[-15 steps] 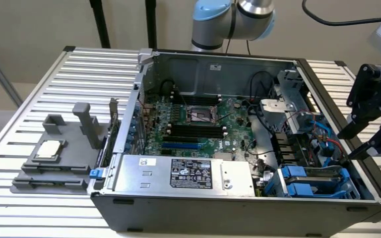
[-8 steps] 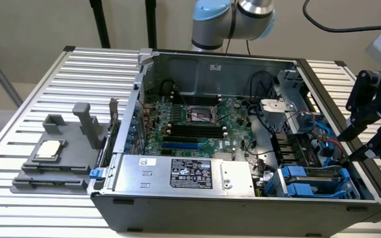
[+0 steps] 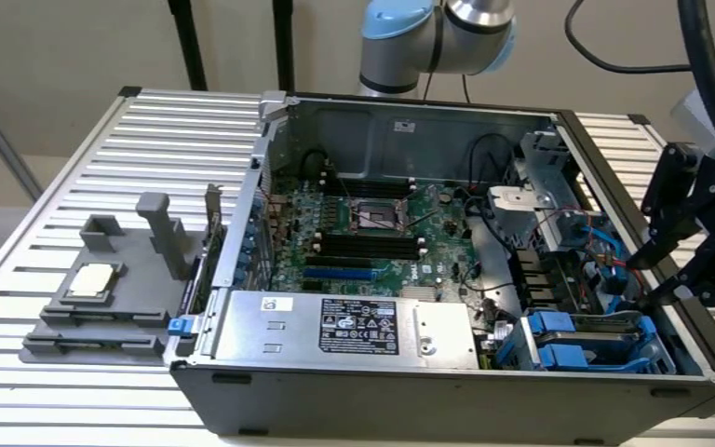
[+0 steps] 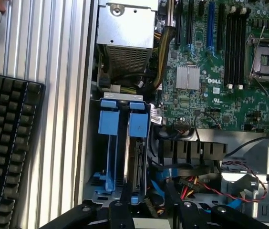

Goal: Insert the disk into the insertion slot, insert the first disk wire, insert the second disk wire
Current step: 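Insert the first disk wire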

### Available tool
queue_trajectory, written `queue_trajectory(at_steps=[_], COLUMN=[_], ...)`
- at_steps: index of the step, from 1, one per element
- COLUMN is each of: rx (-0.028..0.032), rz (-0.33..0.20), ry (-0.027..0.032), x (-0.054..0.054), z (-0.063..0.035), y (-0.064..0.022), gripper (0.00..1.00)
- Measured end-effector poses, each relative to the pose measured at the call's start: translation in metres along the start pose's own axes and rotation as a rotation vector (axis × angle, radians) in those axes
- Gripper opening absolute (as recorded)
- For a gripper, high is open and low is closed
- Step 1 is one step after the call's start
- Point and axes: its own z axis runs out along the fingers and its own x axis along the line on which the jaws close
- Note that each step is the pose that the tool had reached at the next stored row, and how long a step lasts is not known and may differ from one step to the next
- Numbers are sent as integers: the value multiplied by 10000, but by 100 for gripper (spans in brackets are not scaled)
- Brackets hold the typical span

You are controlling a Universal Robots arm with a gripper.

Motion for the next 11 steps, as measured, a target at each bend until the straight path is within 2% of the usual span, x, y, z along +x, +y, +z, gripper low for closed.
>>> queue_trajectory(at_steps=[11], rx=[0], rz=[-3], ry=[7], x=[-104], z=[207], y=[4], gripper=[40])
